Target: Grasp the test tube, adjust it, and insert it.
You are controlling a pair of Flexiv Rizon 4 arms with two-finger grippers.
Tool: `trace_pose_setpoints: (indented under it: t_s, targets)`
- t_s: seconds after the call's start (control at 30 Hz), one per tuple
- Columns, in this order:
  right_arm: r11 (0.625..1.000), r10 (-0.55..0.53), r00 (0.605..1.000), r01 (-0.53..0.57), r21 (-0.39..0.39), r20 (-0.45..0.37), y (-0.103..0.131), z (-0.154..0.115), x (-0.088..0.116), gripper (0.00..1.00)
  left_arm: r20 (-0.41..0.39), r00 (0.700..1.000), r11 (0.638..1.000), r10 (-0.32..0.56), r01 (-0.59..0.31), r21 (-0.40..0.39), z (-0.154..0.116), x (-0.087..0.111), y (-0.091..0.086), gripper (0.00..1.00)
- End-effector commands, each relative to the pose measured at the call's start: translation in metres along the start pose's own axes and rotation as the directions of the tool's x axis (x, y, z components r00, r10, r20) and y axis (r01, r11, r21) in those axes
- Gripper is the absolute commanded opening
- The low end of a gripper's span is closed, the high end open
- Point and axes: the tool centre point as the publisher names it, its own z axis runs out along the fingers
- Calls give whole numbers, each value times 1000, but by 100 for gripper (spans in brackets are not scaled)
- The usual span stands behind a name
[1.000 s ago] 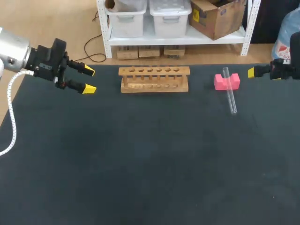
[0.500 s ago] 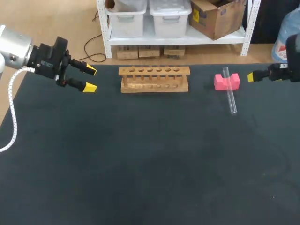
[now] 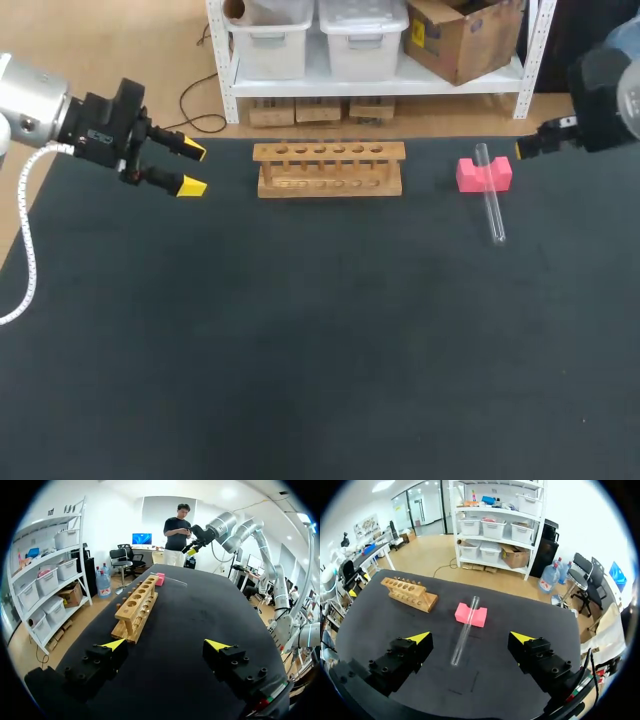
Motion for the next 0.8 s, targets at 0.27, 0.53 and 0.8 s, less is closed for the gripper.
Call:
trace_pose_setpoints:
  t_s: [0.27,0.53,0.8]
  targets:
    - [997,-8,981,-8,76,196,18,45,19,100,0,1000,1000,1,-1,1,0,1,1,100]
    - [998,-4,954,-16,61,301,28,65,23,100,0,1000,1000,1,-1,1,0,1,1,100]
    - [999,12,926,-30,42,378,31,82,29,100,0,1000,1000,1,-1,1,0,1,1,100]
